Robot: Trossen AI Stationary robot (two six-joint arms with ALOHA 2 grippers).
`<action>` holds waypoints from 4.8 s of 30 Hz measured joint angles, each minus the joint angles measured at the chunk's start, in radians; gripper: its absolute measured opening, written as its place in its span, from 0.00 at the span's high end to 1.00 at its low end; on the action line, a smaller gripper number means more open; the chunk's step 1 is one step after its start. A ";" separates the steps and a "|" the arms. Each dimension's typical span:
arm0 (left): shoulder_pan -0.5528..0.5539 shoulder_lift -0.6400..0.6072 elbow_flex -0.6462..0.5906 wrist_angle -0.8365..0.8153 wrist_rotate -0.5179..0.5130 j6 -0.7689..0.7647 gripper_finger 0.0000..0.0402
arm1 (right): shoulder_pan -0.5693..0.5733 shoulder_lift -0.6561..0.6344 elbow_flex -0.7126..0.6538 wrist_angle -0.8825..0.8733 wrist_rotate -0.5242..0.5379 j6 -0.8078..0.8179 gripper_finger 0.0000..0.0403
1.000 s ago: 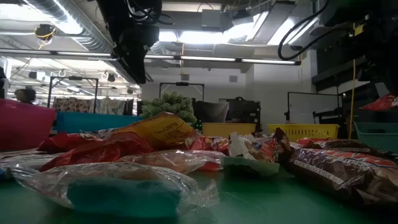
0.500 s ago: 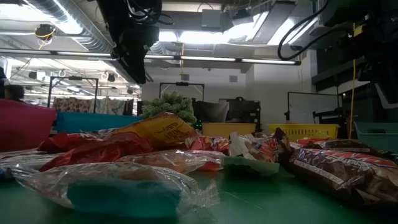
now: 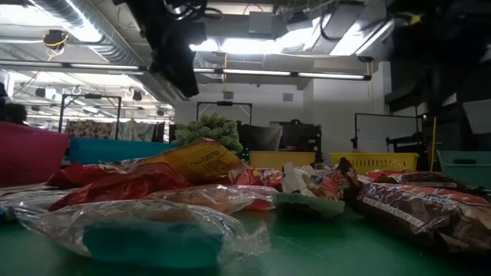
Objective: Sort candy
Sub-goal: Put the white-blue chocolate into the green bin
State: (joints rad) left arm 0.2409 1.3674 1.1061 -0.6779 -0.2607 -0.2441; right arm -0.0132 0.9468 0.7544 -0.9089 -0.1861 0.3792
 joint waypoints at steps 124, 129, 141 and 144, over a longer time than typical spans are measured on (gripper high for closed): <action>-0.449 0.186 0.000 0.043 0.921 -0.454 0.78 | 0.000 0.075 0.000 0.279 0.022 -0.101 0.60; -0.575 0.174 0.000 -0.032 0.937 -0.618 0.78 | 0.000 0.075 0.000 0.279 0.022 -0.101 0.60; -0.804 0.174 0.000 -0.161 0.868 -0.903 0.75 | 0.000 0.075 0.000 0.279 0.022 -0.101 0.60; -0.823 0.174 0.000 -0.183 0.829 -0.994 0.72 | 0.000 0.075 0.000 0.279 0.022 -0.101 0.60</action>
State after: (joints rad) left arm -0.5821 1.5414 1.1065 -0.8609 0.5681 -1.2377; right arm -0.0132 1.0218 0.7544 -0.6299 -0.1646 0.2787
